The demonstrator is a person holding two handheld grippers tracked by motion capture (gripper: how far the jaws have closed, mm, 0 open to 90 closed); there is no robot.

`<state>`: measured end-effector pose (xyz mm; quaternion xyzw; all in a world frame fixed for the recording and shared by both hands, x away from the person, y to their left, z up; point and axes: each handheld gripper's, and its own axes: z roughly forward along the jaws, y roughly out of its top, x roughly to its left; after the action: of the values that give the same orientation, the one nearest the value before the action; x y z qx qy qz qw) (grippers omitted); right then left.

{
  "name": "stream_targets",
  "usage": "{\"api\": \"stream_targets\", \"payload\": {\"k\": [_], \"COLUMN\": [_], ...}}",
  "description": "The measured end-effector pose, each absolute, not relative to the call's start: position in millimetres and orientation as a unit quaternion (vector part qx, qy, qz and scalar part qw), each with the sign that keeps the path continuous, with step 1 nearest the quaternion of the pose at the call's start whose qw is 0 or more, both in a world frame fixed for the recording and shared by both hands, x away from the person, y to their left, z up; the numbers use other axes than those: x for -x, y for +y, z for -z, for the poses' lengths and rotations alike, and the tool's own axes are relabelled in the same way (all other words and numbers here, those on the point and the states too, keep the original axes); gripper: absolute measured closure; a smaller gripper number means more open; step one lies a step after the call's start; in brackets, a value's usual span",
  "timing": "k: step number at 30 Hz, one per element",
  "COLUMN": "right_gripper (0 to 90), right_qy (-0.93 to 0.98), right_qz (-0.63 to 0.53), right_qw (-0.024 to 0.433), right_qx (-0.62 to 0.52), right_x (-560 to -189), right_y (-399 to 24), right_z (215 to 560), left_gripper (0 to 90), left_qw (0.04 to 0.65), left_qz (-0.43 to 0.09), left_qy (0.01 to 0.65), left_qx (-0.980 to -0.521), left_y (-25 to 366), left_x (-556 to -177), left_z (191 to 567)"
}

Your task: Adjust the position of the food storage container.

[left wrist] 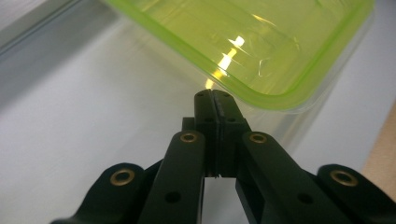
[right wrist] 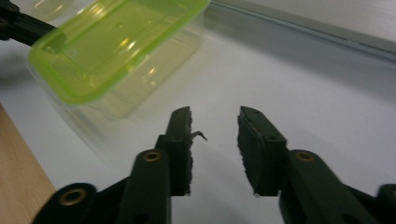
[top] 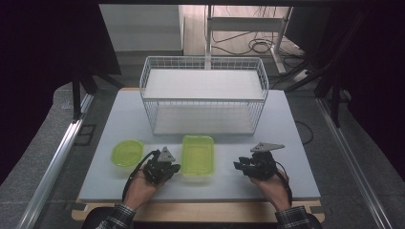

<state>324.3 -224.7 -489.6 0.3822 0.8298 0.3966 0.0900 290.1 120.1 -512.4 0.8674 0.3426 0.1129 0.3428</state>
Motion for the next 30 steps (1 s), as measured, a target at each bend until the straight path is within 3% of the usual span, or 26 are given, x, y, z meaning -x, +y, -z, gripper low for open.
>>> {"api": "stream_targets", "payload": {"k": [5,15,20,30], "right_gripper": [79.0,86.1,88.3,88.9], "right_qy": [0.832,0.840,0.836,0.836], "right_qz": [-0.403,-0.394,-0.396,-0.385], "right_qw": [0.096,0.085,0.083,0.089], "right_qx": [-0.370,-0.363,-0.370,-0.381], "right_x": [-321,-318,-318,-318], "right_y": [-224,-218,-218,-216], "right_z": [484,484,484,486], "left_gripper": [90.0,90.0,90.0,90.0], "left_qw": [0.350,0.379,0.393,0.380], "left_qz": [-0.099,-0.048,-0.096,-0.155], "left_qy": [0.323,0.297,0.340,0.380], "left_qx": [-0.874,-0.875,-0.849,-0.829], "left_y": [105,77,109,107], "left_x": [-285,-286,-301,-366], "left_z": [512,511,488,483]}}
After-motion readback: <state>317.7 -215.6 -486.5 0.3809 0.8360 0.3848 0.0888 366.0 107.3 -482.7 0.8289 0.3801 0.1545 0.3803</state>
